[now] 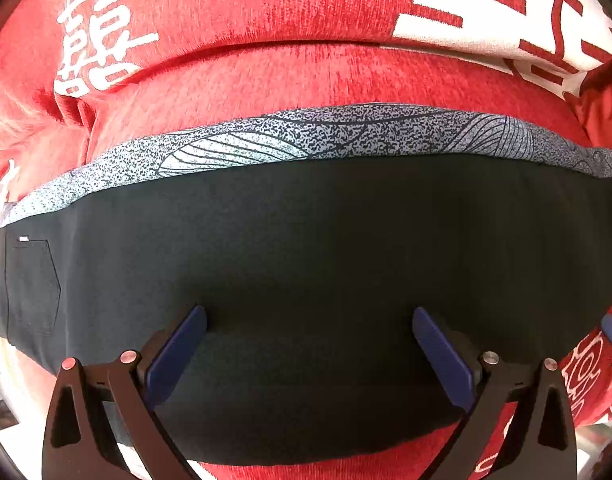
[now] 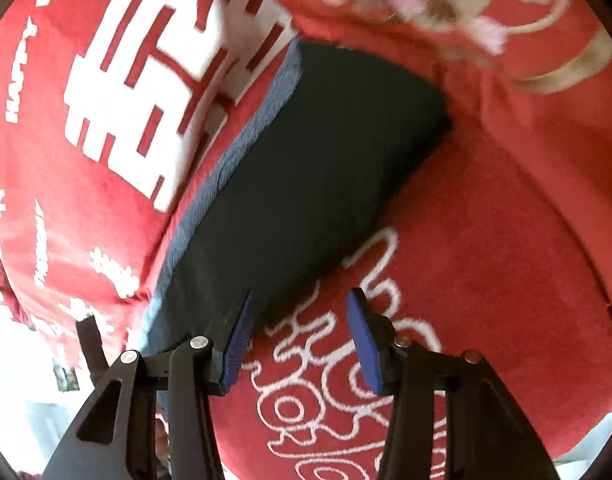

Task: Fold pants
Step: 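Grasp the trouser leg end with the right gripper and lift it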

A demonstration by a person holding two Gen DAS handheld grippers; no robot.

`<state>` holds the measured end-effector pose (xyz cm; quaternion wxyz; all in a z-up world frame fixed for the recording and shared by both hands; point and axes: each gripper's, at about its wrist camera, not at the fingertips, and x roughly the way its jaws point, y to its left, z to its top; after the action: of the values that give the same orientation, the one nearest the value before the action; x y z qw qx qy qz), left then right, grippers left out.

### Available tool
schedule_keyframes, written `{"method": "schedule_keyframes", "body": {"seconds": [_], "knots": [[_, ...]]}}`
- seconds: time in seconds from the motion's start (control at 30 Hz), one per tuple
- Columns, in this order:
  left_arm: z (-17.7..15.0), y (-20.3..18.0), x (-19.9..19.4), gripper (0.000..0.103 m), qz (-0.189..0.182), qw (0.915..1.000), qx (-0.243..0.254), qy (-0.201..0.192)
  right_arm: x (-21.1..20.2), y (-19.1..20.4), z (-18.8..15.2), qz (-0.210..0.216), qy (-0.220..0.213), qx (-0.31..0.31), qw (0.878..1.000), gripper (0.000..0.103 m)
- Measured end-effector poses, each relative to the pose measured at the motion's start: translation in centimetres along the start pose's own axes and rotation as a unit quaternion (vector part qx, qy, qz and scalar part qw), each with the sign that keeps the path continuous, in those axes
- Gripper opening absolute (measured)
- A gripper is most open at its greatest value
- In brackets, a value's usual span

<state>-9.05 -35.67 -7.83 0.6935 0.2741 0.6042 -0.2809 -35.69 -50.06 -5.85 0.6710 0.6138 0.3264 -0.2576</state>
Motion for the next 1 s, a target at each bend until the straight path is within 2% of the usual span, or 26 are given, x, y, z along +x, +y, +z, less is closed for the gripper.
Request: {"method": "schedule_keyframes", "body": {"seconds": [0.23, 0.33, 0.4, 0.43, 0.5, 0.53, 0.57, 0.6, 0.67, 0.83, 0.9, 1.0], "knots": [[-0.1, 0.0, 0.0, 0.103, 0.002, 1.0000, 0.000, -0.004, 0.6, -1.6, 2.1, 0.040, -0.050, 0.029, 0.998, 0.052], [-0.2, -0.1, -0.1, 0.103, 0.003, 1.0000, -0.002, -0.006, 1.3, -1.1, 3.6, 0.049, -0.072, 0.032, 0.996, 0.057], [-0.2, -0.1, -0.1, 0.103, 0.002, 1.0000, -0.002, -0.007, 1.8, -0.3, 4.2, 0.044, -0.075, 0.027, 0.996, 0.057], [-0.2, -0.1, -0.1, 0.103, 0.002, 1.0000, -0.001, -0.008, 2.2, 0.0, 4.5, 0.038, -0.068, 0.029, 0.997, 0.056], [-0.2, -0.1, -0.1, 0.103, -0.001, 1.0000, 0.001, -0.006, 2.3, 0.4, 5.0, 0.012, -0.055, 0.037, 0.998, 0.036], [-0.1, -0.1, -0.2, 0.103, -0.002, 1.0000, 0.000, -0.004, 2.2, 0.6, 5.2, -0.007, -0.047, 0.037, 0.998, 0.019], [0.0, 0.0, -0.3, 0.103, -0.002, 1.0000, -0.004, 0.001, 2.0, 0.6, 5.3, -0.013, -0.041, 0.037, 0.998, 0.016], [0.1, 0.0, -0.5, 0.102, -0.002, 1.0000, -0.009, 0.003, 1.7, 0.8, 5.3, -0.009, -0.041, 0.033, 0.999, 0.015], [0.3, -0.6, -1.5, 0.081, -0.013, 0.9999, -0.007, -0.002, 0.9, 1.7, 5.4, -0.009, -0.041, 0.005, 0.999, 0.014], [1.7, -5.6, -5.1, 0.080, -0.039, 0.9961, 0.044, -0.066, -0.9, 4.2, 5.3, 0.009, -0.048, -0.053, 0.997, 0.014], [2.6, -8.5, -5.2, 0.081, -0.035, 0.9936, 0.066, -0.084, -1.2, 4.4, 5.2, 0.016, -0.048, -0.057, 0.997, 0.014], [3.2, -11.2, -2.4, 0.081, -0.016, 0.9951, 0.087, -0.046, -1.5, 4.5, 5.1, 0.021, -0.046, -0.059, 0.997, 0.014]]}}
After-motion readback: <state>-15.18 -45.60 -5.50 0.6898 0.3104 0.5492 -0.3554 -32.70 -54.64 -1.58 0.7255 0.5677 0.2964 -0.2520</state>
